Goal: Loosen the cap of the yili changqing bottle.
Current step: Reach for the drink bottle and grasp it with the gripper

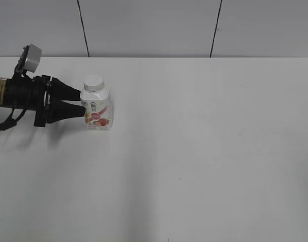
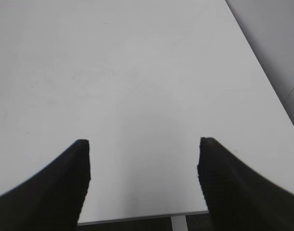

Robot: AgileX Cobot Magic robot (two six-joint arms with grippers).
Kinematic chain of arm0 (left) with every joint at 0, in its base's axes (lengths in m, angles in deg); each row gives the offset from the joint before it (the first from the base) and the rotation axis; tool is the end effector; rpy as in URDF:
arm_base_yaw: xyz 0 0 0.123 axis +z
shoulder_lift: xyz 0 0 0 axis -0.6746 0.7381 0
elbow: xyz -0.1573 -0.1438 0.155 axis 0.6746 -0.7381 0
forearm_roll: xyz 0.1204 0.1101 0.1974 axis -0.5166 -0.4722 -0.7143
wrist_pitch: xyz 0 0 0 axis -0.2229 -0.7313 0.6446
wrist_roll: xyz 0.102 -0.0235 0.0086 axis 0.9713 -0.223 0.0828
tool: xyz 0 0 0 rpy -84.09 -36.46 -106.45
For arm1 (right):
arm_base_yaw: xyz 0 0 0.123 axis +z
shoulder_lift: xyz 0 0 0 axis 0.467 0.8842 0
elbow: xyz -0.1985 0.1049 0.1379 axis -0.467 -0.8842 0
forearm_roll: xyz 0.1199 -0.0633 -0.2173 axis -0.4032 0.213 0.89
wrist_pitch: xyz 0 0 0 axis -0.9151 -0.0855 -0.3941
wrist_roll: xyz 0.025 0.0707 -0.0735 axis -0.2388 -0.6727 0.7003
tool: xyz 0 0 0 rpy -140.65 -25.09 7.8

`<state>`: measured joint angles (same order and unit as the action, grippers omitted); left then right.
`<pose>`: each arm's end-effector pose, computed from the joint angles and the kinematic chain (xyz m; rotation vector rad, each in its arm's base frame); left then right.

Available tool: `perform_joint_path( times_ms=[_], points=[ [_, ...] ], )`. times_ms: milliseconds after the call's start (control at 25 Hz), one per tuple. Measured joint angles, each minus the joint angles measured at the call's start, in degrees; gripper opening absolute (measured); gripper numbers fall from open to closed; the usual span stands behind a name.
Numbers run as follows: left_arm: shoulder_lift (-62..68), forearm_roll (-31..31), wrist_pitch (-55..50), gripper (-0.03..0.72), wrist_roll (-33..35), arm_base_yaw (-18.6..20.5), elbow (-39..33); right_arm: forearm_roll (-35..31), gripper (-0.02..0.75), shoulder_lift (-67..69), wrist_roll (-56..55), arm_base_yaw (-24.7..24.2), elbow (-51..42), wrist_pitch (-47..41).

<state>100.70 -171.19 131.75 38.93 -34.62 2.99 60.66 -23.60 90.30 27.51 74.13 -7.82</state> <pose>0.3796 -0.0438 0.0708 1.2781 1.7187 -0.9268 0.0290 -0.0015 0.2741 -0.0508 2.0553 -0.0564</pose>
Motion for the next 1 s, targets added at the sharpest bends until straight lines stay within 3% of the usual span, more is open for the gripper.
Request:
perform_joint_path(
  times_ms=[880, 1000],
  points=[
    [2.27, 2.61, 0.19, 0.439, 3.1, 0.18, 0.05, 0.0, 0.552, 0.0, 0.0, 0.0, 0.0, 0.0],
    [2.27, 2.61, 0.19, 0.482, 3.2, 0.3, 0.05, 0.0, 0.552, 0.0, 0.0, 0.0, 0.0, 0.0]
  ],
)
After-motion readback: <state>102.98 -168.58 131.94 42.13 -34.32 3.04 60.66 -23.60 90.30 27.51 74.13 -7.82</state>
